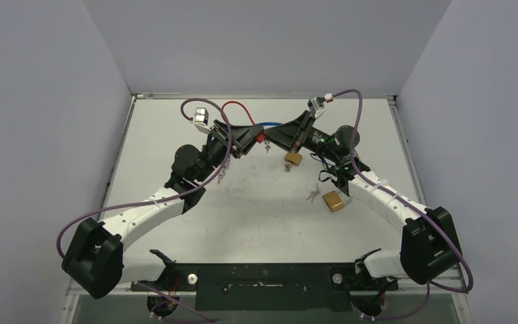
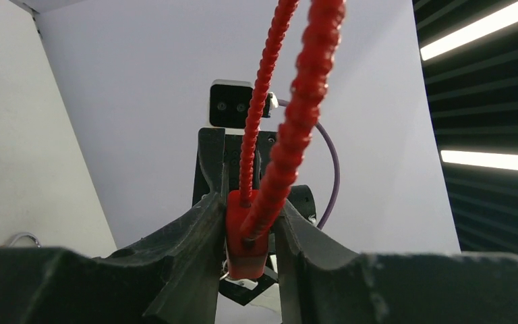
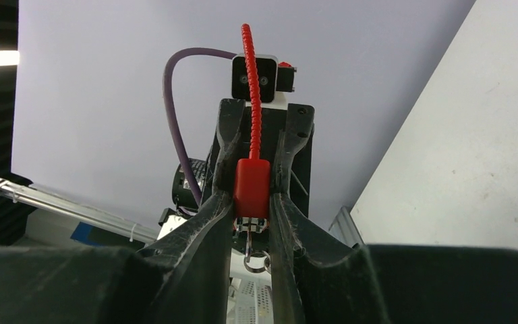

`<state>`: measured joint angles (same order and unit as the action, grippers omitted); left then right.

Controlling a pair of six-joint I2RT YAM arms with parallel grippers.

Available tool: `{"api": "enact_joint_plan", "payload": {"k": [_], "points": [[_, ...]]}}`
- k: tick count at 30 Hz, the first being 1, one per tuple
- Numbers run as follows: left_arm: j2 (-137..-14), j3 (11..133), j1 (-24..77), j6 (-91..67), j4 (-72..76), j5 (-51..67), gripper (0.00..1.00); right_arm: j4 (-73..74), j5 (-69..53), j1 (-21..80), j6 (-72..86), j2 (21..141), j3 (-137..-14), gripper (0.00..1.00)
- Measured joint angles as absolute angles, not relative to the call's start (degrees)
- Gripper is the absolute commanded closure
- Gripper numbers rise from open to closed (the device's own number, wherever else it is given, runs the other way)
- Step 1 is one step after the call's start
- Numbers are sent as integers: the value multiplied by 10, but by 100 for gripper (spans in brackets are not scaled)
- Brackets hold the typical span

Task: Unlock with the key

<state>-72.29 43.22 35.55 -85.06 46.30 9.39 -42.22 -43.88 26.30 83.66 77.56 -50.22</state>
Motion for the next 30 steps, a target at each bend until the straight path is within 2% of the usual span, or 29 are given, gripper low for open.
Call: {"api": "enact_joint_plan", "payload": {"k": [3, 4, 5, 7, 9, 11, 13, 16, 21, 30], "points": [[-723, 432, 356, -850, 455, 95, 88, -414, -436, 263, 829, 776, -503, 90], [-723, 432, 356, -849, 454, 94, 91, -412, -435, 263, 827, 776, -503, 85], [-723, 432, 356, -848, 451, 93, 94, -408, -435, 263, 825, 776, -503, 79], [-723, 432, 356, -847, 447, 92, 100, -398, -435, 263, 820, 776, -505, 61], [-723, 432, 356, -846, 442, 91, 100, -392, -433, 262, 815, 775, -505, 43], [-723, 432, 356, -846, 440, 91, 100, -378, -428, 261, 799, 768, -504, 34], [-723, 432, 355, -847, 440, 91, 100, -361, -420, 257, 783, 754, -501, 28], [-723, 432, 355, -847, 442, 91, 100, -332, -405, 248, 752, 713, -488, 30], [-723, 429, 351, -846, 469, 91, 100, -292, -397, 241, 698, 659, -484, 60], [-723, 428, 350, -833, 507, 100, 100, -243, -422, 241, 634, 663, -494, 66]]}}
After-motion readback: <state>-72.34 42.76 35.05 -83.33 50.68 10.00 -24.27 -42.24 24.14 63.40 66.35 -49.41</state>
